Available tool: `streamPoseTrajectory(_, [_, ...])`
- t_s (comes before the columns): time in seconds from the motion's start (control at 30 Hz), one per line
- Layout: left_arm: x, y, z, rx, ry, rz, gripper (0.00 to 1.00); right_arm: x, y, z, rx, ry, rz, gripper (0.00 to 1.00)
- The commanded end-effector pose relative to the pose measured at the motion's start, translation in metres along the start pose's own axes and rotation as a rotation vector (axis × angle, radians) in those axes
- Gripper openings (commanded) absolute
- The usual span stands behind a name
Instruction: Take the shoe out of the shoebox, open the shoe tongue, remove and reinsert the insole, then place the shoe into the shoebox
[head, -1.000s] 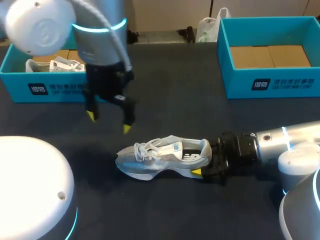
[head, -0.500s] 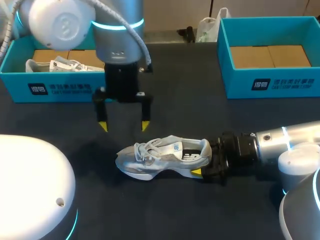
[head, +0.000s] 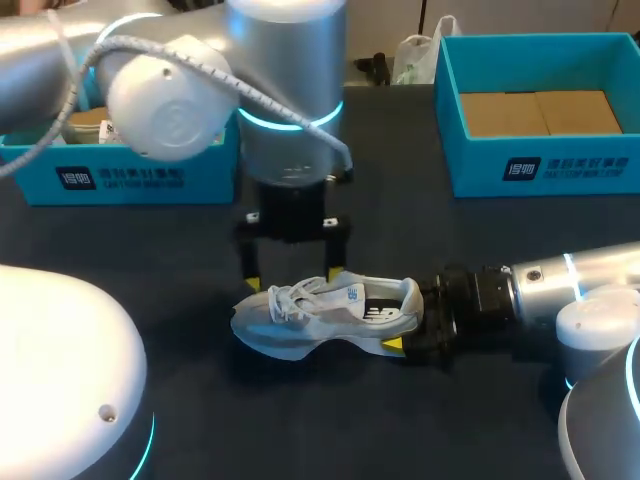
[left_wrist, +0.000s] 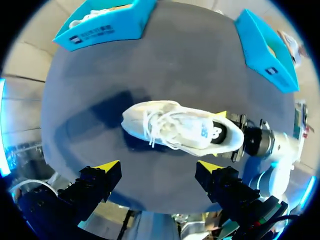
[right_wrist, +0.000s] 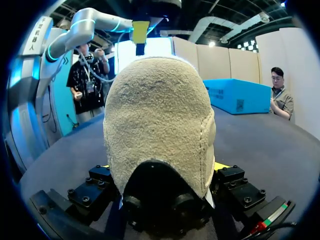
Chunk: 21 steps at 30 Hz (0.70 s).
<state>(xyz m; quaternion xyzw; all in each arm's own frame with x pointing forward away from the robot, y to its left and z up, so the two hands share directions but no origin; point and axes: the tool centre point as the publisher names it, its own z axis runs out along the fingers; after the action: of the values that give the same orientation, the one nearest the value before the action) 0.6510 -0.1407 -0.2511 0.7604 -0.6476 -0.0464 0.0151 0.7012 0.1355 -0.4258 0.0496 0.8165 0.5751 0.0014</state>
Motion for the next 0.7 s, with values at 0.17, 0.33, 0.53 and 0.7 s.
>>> streamPoseTrajectory(0.17, [0.017, -0.013, 0.004, -0.056, -0.047, 0.007, 1.0, 0.001, -0.001, 0.004, 0.004, -0.002, 0.0, 0.0])
streamPoseTrajectory(0.33, [0.03, -0.008, 0.012, -0.036, -0.05, 0.073, 1.0, 0.001, -0.001, 0.004, 0.004, -0.002, 0.0, 0.0])
streamPoseTrajectory(0.53, [0.056, -0.013, 0.031, 0.003, -0.081, 0.098, 1.0, 0.001, -0.001, 0.004, 0.004, -0.002, 0.0, 0.0])
streamPoseTrajectory(0.7, [0.07, -0.018, 0.041, 0.005, -0.094, 0.139, 1.0, 0.001, -0.001, 0.004, 0.004, -0.002, 0.0, 0.0])
